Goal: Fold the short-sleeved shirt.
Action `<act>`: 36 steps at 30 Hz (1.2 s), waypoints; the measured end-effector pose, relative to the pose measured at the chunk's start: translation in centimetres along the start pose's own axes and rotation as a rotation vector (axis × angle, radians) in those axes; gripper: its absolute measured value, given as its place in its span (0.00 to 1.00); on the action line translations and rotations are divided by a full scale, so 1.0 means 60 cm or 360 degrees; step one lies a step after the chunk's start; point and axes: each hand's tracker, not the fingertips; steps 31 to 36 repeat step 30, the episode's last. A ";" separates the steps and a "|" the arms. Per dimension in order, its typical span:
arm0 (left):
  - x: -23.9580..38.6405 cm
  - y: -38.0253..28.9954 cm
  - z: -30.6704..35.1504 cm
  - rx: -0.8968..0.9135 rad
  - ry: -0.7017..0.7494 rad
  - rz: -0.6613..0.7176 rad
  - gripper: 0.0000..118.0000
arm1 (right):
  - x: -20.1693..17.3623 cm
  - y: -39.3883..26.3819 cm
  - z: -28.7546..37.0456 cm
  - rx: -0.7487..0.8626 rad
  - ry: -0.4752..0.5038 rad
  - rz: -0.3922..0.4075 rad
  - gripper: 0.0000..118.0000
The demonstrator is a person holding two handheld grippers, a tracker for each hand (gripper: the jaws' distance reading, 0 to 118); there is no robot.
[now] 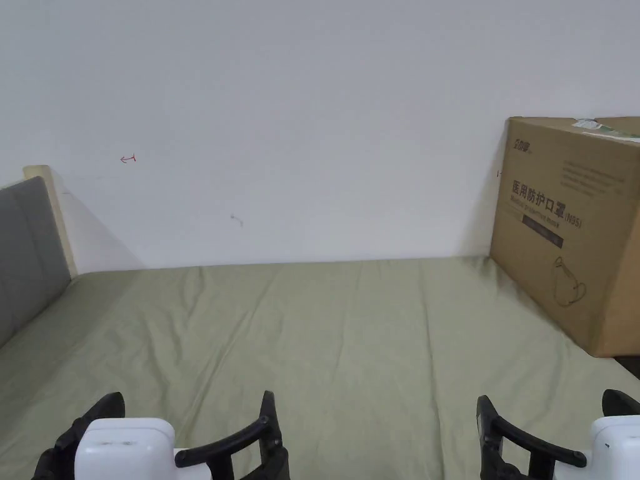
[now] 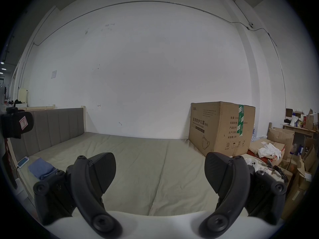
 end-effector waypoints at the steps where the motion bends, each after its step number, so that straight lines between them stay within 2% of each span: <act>1: 0.002 0.001 -0.003 -0.0019 0.0049 -0.0010 1.00 | 0.000 0.000 0.000 -0.0005 0.0000 -0.0002 0.90; 7: 0.003 0.006 -0.001 -0.0032 0.0040 0.0081 1.00 | 0.001 0.002 -0.002 -0.0023 0.0030 -0.0009 0.90; 12: 0.017 0.019 -0.019 -0.0349 0.0218 0.0062 1.00 | -0.003 0.000 -0.005 -0.0051 0.0047 -0.0007 0.90; 17: 0.012 0.009 -0.023 -0.0345 0.0184 0.0123 1.00 | -0.008 -0.003 -0.006 -0.0079 0.0066 -0.0005 0.90; 20: 0.011 0.007 -0.028 -0.0380 0.0298 0.0131 1.00 | -0.008 -0.004 -0.005 -0.0089 0.0065 0.0000 0.90; 24: -0.005 0.008 -0.029 -0.0412 0.0142 0.0284 1.00 | -0.005 -0.005 -0.005 -0.0095 0.0056 -0.0002 0.90; 36: -0.007 0.009 -0.028 -0.0426 0.0196 0.0261 1.00 | -0.003 -0.006 -0.005 -0.0110 0.0047 -0.0010 0.90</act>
